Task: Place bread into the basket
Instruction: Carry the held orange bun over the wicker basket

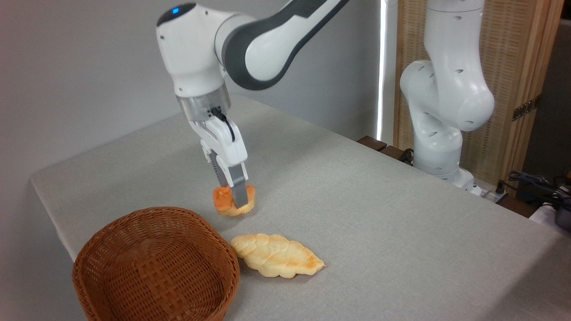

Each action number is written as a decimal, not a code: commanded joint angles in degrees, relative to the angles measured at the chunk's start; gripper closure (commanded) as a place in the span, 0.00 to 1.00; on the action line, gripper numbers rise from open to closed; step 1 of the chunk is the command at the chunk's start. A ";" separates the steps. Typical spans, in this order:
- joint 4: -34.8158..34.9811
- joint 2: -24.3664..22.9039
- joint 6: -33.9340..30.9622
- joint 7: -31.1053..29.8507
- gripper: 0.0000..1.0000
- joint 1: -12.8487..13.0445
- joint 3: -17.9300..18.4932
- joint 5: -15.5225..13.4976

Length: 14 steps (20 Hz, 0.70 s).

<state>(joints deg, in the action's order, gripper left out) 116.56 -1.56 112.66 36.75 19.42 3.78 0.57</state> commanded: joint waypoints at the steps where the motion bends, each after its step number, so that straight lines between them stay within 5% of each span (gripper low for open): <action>1: -3.52 -0.99 -4.47 0.60 0.45 0.09 1.40 0.04; 7: -6.86 -0.38 0.78 0.78 0.43 -0.08 3.07 -4.26; 14: -6.96 3.04 14.67 0.69 0.37 0.00 3.78 -4.35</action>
<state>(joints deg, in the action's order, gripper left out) 110.51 -0.91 122.10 36.75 19.09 6.85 -2.65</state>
